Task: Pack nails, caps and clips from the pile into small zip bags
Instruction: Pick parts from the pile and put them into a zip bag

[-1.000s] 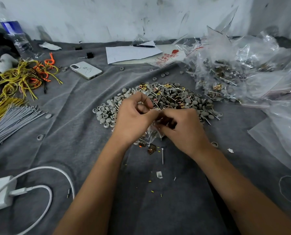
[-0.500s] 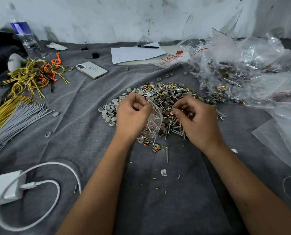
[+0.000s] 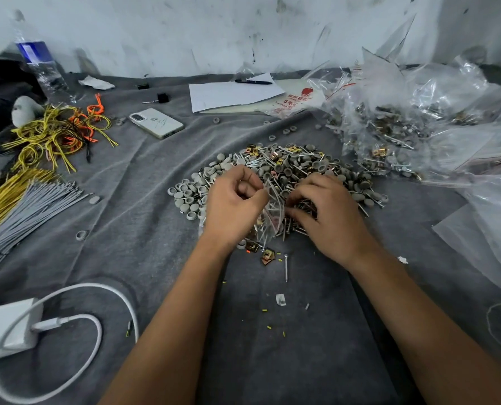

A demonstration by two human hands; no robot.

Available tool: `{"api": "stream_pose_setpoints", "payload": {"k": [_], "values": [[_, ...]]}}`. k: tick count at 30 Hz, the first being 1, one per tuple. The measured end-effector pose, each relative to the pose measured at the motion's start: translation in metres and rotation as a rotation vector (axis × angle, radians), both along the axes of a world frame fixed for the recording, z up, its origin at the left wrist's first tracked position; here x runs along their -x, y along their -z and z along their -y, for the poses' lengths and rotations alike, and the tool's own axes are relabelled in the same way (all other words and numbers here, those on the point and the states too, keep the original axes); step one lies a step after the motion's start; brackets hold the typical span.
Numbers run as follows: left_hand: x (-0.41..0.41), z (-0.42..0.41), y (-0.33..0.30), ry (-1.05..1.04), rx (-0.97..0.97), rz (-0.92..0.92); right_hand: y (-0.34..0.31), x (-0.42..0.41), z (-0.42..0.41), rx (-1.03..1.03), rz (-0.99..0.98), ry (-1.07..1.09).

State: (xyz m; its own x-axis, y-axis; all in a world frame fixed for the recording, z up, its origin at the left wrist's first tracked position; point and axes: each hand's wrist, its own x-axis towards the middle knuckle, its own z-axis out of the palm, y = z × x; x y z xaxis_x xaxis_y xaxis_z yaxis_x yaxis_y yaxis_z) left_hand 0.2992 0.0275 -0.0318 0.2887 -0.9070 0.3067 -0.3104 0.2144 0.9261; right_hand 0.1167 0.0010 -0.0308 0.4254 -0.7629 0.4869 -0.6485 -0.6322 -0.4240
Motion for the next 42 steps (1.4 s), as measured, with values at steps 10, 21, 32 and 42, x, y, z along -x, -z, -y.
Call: {"api": "stream_pose_setpoints", "payload": {"k": [10,21,32,42], "values": [[0.007,-0.001,-0.004,0.094,-0.027,-0.079,-0.002,0.001,-0.004,0.086,0.159,-0.206],[0.0,0.001,-0.002,0.149,0.007,-0.243,-0.003,0.004,-0.001,-0.009,0.344,-0.124],[0.0,0.001,-0.001,0.081,0.021,-0.218,0.004,0.001,-0.003,-0.06,-0.131,-0.148],[0.003,-0.001,0.001,0.084,0.018,-0.098,-0.008,0.009,-0.005,0.004,0.322,-0.077]]}}
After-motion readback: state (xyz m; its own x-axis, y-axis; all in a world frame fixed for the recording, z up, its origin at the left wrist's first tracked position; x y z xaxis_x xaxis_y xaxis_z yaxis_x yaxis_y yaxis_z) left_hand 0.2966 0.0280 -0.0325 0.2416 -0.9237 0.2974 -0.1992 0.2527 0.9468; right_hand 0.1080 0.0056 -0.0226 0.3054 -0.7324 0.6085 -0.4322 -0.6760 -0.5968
